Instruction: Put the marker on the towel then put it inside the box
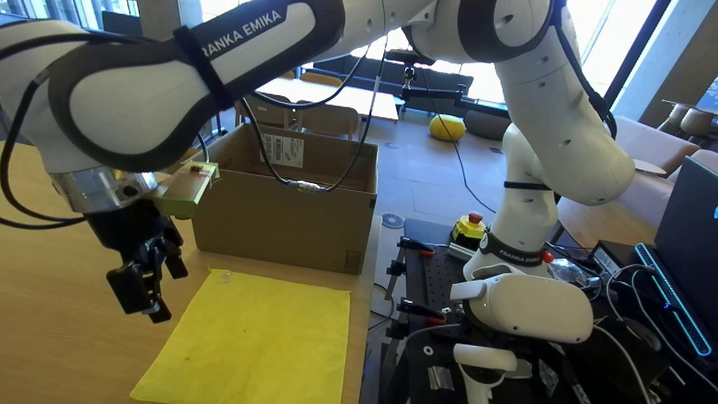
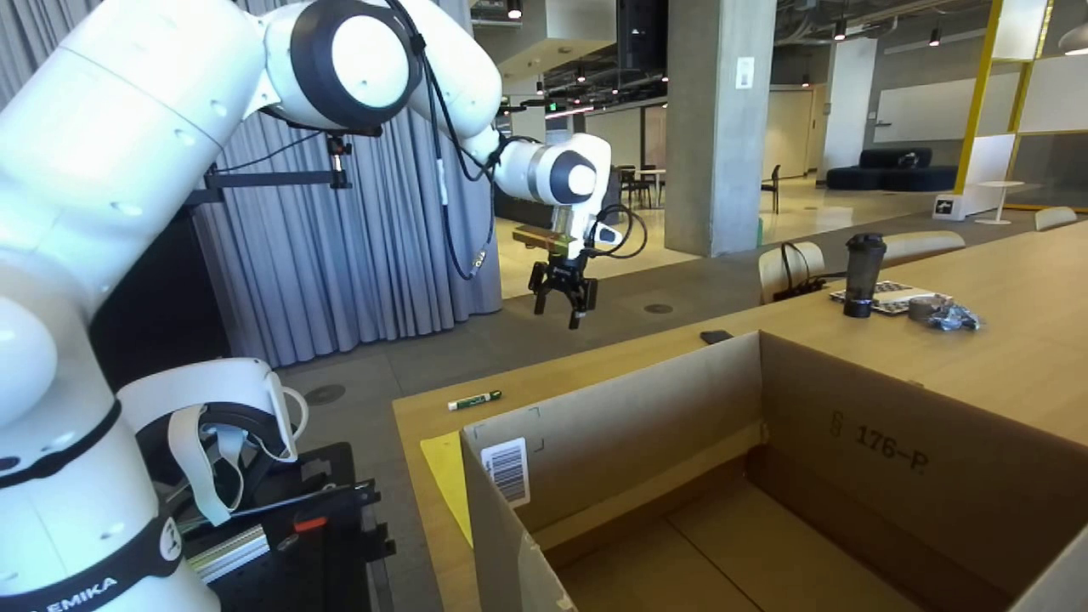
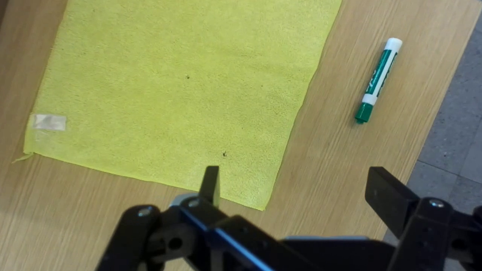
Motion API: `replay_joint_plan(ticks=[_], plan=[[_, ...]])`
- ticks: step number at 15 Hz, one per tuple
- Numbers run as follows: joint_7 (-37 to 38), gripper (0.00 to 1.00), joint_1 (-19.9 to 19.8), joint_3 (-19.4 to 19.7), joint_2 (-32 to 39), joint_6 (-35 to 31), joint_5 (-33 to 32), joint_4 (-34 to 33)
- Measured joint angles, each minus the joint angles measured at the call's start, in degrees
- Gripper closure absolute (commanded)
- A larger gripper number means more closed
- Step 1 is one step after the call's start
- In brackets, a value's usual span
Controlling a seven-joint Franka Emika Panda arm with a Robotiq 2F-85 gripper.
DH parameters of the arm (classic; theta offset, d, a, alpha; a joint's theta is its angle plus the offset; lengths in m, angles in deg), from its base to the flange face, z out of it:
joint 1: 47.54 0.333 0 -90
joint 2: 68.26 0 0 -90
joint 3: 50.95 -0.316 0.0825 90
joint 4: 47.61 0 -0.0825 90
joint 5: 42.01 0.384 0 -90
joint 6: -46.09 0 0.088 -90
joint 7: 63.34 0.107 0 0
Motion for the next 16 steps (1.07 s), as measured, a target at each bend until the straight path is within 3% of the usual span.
replay_joint_plan(ticks=[7, 16], plan=[[7.5, 0.0, 4.7, -0.7, 4.2, -8.6, 0.3, 1.6], [17.3, 0.0, 11.6, -2.6, 5.6, -14.1, 1.4, 5.7]])
